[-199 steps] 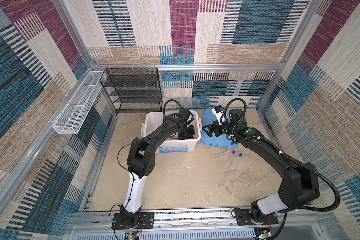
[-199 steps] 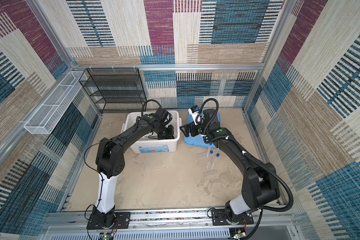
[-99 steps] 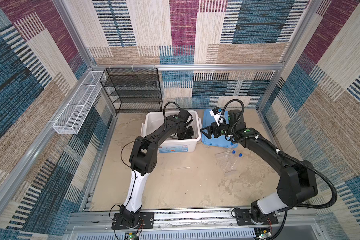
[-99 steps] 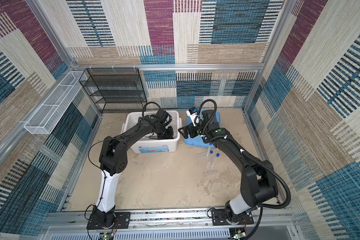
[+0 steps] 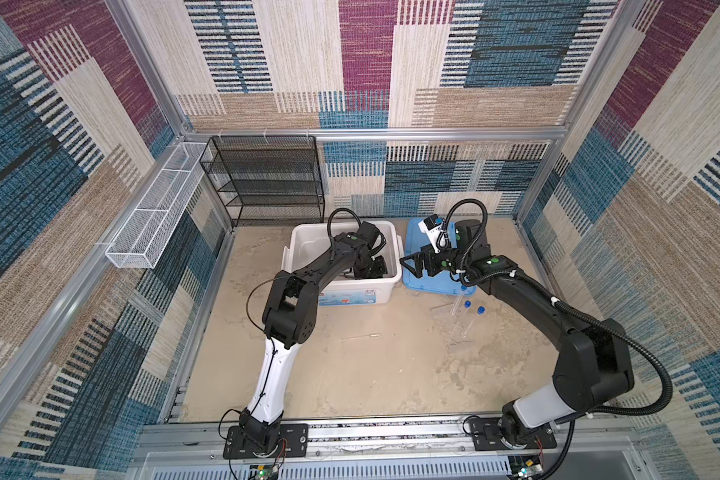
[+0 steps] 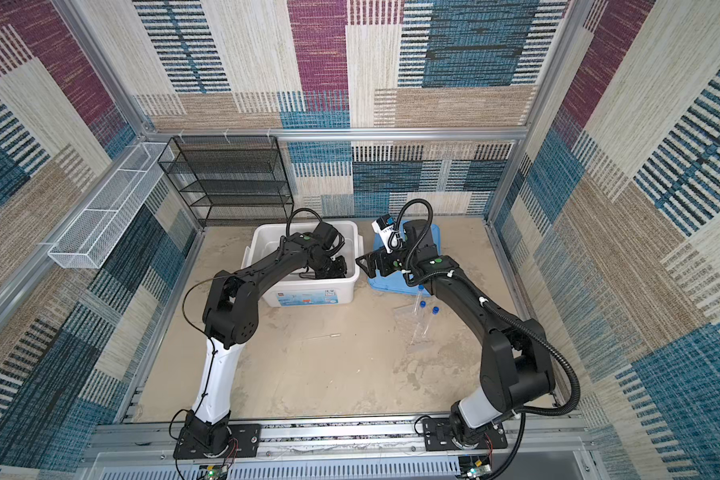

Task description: Organize the chemistry lab equipment

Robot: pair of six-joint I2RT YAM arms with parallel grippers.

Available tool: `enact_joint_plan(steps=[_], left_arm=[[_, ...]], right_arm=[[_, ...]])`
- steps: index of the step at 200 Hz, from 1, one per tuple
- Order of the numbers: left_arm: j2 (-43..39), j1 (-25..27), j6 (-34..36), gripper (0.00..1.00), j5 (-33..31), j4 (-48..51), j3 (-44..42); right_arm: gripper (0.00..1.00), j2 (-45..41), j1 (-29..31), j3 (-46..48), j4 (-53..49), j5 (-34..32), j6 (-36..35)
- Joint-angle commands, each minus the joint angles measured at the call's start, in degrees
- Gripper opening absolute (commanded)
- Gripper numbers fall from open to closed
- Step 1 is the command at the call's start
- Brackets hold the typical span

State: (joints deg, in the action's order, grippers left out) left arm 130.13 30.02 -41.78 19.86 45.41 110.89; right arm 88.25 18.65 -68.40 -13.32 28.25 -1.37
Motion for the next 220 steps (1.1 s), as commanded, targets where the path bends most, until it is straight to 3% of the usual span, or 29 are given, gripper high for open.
enact_joint_plan(steps=[1,88,100,142,187,220], left_arm=[[0.39,-0.05,-0.25,0.17,0.27,-0.32,0.22],[1.28,-0.62,-0.31,0.33,0.28,-0.85,-0.06],[0.76,-0.66,-0.16,0.39,-0.13,-0.89,-0.06],[-2.62,-0.67,1.04,0.76,-3.08,-0.85,-0.59],[-7.91,-0.75,1.47,0.83,-5.16,-0.62,-1.76],[-16.75,-0.68,1.71,0.9,-9.79,-0.67,-4.66]], right_arm=[[0.99,0.69,0.0,-0.8,0.38,1.29,-0.21],[0.99,2.29,0.09,-1.78,-1.04,1.43,-0.01],[0.99,1.76,0.09,-1.4,-0.48,1.52,0.03],[0.99,0.28,0.09,-1.74,-0.46,0.89,0.08],[0.99,-1.11,0.09,-2.44,-1.24,0.3,0.57],[1.0,-4.35,0.07,-2.58,-1.83,-1.28,0.97]])
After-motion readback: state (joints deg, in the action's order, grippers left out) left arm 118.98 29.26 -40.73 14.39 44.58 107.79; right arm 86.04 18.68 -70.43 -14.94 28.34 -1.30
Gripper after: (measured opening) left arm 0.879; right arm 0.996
